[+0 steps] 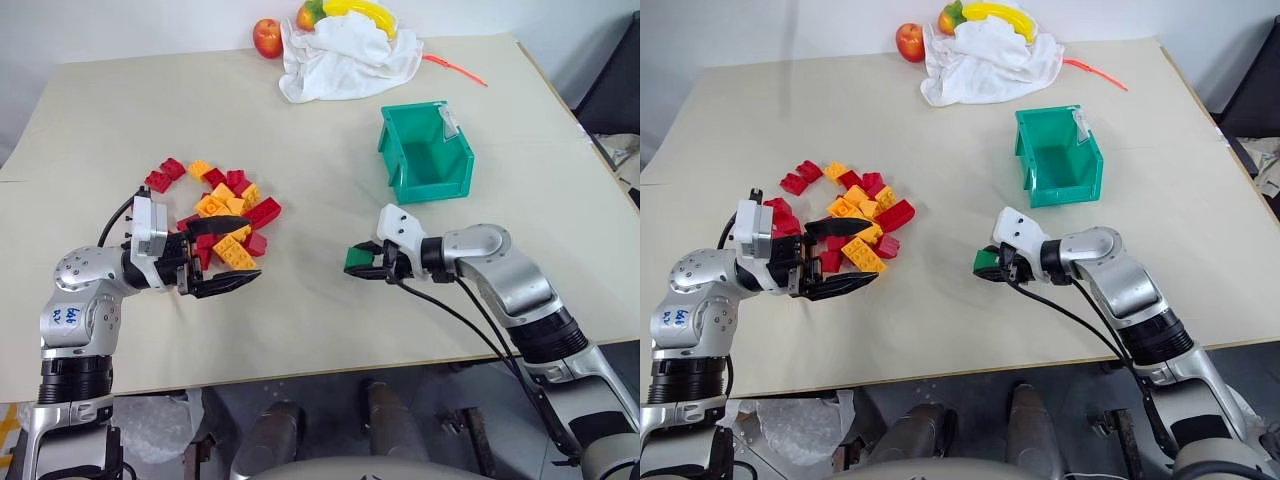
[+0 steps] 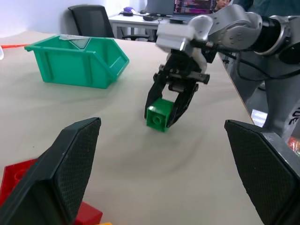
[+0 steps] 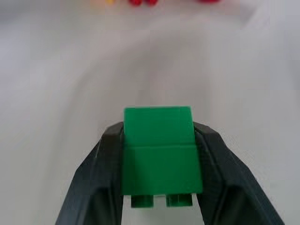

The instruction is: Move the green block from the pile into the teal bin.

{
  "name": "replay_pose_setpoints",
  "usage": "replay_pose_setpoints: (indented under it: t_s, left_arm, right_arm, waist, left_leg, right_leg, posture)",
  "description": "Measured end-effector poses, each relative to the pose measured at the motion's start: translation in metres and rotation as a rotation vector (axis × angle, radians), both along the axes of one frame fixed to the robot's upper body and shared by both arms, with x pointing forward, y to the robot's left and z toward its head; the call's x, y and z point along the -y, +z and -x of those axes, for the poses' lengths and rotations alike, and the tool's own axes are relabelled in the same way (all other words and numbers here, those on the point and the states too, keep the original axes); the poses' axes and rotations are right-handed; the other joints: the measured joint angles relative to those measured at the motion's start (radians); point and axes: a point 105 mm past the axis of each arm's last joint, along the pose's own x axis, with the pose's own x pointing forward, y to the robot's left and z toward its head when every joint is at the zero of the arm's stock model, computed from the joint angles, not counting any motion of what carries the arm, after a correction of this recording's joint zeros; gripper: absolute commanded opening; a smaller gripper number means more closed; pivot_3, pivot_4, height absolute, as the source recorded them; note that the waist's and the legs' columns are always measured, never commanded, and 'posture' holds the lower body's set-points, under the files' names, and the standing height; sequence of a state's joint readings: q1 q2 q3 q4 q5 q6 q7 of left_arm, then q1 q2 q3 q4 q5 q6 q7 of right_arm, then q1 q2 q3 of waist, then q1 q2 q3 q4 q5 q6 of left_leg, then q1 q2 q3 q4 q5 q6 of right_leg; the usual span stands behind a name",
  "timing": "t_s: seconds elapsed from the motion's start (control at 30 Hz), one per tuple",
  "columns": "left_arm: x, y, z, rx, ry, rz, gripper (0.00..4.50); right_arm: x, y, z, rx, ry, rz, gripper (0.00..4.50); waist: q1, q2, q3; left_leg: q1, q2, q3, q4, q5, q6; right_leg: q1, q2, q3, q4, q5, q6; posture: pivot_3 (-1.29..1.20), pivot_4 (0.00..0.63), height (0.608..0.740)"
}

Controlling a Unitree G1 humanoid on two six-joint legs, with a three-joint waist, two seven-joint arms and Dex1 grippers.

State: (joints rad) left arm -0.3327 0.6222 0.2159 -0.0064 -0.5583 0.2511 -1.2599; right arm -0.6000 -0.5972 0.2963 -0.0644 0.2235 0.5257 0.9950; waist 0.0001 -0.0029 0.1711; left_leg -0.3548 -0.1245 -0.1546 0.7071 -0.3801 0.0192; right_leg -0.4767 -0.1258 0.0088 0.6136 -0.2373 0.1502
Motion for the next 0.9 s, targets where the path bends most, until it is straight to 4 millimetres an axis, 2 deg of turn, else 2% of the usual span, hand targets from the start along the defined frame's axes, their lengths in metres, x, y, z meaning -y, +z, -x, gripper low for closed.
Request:
replay_pose_setpoints:
  t_s: [0.17,0.37,0.5,0.63,0.73,0.87,0.9]
  left_arm:
    - [0.007,0.003,-0.004,0.012,0.035,0.024,4.5]
    - [0.037,0.003,-0.018,0.012,0.121,0.05,4.5]
    - [0.056,0.002,-0.036,0.001,0.221,0.036,4.5]
    - [0.08,0.018,-0.052,0.041,0.276,0.07,4.5]
    - [0.088,0.027,-0.064,0.07,0.313,0.078,4.5]
    - [0.091,0.024,-0.07,0.069,0.315,0.068,4.5]
    - [0.093,0.023,-0.069,0.068,0.304,0.067,4.5]
  right_arm:
    - [0.008,0.007,0.0,0.041,-0.072,-0.035,1.53]
    - [0.037,0.052,-0.018,0.212,-0.292,-0.105,1.53]
    - [0.058,0.085,-0.031,0.317,-0.384,-0.094,1.53]
    - [0.075,0.105,-0.057,0.368,-0.455,-0.081,1.53]
    - [0.087,0.107,-0.079,0.375,-0.493,-0.056,1.53]
    - [0.094,0.098,-0.106,0.361,-0.536,-0.02,1.53]
    - [0.094,0.095,-0.111,0.36,-0.539,-0.014,1.88]
  waist:
    - [0.0,0.0,0.0]
    - [0.002,0.0,0.0]
    - [0.002,0.0,0.0]
    - [-0.001,0.0,0.0]
    - [-0.006,0.0,0.0]
    - [-0.016,0.0,0.0]
    - [-0.018,0.0,0.0]
  left_leg:
    - [0.0,0.0,0.0,-0.001,0.0,0.0]
    - [0.0,-0.001,0.001,0.0,0.0,0.0]
    - [0.0,-0.001,0.001,-0.001,0.0,0.0]
    - [0.0,-0.001,0.002,-0.001,0.0,0.001]
    - [0.001,0.0,0.004,-0.003,0.001,0.0]
    - [0.0,0.0,0.005,-0.006,0.001,0.001]
    - [0.0,0.0,0.005,-0.006,0.001,0.001]
  right_leg:
    - [0.0,0.0,0.0,0.0,0.0,0.0]
    - [0.0,0.0,0.001,-0.001,0.0,0.0]
    - [0.0,0.0,0.001,-0.001,0.0,0.001]
    - [0.0,0.0,0.002,-0.001,0.001,0.001]
    - [-0.001,0.0,0.002,-0.001,0.001,0.001]
    - [-0.002,0.0,0.003,-0.002,0.001,0.001]
    - [-0.002,0.0,0.003,-0.002,0.001,0.001]
  posture:
    - [0.0,0.15,0.74]
    - [0.0,0.15,0.74]
    - [0.0,0.15,0.74]
    - [0.0,0.15,0.74]
    - [0.0,0.15,0.74]
    - [0.0,0.15,0.74]
    - [0.0,0.15,0.74]
